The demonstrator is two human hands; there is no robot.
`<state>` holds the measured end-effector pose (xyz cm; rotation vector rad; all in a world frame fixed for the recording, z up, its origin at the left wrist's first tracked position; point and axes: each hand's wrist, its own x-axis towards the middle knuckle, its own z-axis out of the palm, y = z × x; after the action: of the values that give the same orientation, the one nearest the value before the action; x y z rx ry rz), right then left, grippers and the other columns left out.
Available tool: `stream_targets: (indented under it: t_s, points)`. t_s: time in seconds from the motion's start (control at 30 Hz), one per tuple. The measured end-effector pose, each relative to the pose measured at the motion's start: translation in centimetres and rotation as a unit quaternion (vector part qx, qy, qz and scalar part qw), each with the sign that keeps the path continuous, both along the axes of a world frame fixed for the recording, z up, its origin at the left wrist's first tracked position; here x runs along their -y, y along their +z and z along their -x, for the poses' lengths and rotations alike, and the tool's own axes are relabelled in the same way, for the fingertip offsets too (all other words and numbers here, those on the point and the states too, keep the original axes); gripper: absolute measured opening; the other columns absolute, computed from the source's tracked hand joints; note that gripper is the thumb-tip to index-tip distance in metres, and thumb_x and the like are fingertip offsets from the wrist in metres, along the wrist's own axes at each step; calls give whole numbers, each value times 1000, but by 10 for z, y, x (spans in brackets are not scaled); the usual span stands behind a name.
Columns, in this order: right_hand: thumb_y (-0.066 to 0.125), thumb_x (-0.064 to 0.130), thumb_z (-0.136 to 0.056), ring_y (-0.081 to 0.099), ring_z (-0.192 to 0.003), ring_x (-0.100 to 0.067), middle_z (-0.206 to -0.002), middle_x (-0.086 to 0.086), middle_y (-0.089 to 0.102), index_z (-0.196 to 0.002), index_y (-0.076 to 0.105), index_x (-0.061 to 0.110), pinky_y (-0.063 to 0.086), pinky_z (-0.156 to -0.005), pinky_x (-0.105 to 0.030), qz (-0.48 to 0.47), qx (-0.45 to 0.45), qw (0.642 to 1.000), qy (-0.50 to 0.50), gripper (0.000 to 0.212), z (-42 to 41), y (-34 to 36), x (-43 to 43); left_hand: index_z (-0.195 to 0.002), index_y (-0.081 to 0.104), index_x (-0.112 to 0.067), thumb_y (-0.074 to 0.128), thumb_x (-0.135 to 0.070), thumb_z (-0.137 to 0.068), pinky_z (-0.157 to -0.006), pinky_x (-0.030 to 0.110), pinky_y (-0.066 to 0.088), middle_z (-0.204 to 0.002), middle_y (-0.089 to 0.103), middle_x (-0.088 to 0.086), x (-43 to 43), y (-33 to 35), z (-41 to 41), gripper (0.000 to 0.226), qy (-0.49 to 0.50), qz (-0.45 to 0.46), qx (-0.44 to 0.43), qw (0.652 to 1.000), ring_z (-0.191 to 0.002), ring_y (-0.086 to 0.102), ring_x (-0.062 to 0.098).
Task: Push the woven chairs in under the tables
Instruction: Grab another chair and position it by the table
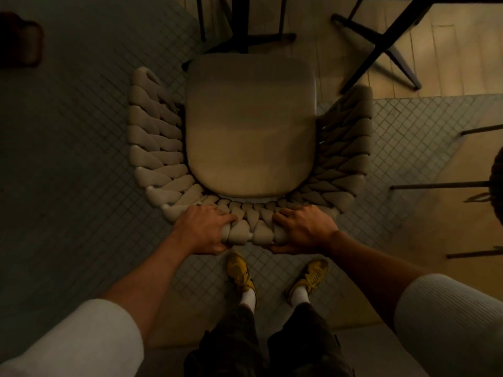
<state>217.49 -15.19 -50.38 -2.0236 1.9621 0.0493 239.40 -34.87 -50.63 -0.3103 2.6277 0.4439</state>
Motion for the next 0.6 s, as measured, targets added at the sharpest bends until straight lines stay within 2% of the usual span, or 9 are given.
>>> stream_targets:
  t_s: [0.4,0.6]
  points:
    - [39,93,-81,60,-59,-23,-84,5,66,-102,64,24,48,-53,-30,8,-8,1000,-6,76,50,2,64,-119,60,-45,51,-83,-72,-75,36,54,-103,73,-14,62,5,52,61,2,15,-26,1000,-93,68,15]
    - [34,94,-80,58,-57,-22,-84,7,66,-98,63,26,43,-52,-28,0,-13,1000,-6,77,69,1,88,-119,63,-43,51,-83,-70,-73,35,54,-102,73,-12,85,7,71,64,4,18,-29,999,-90,68,15]
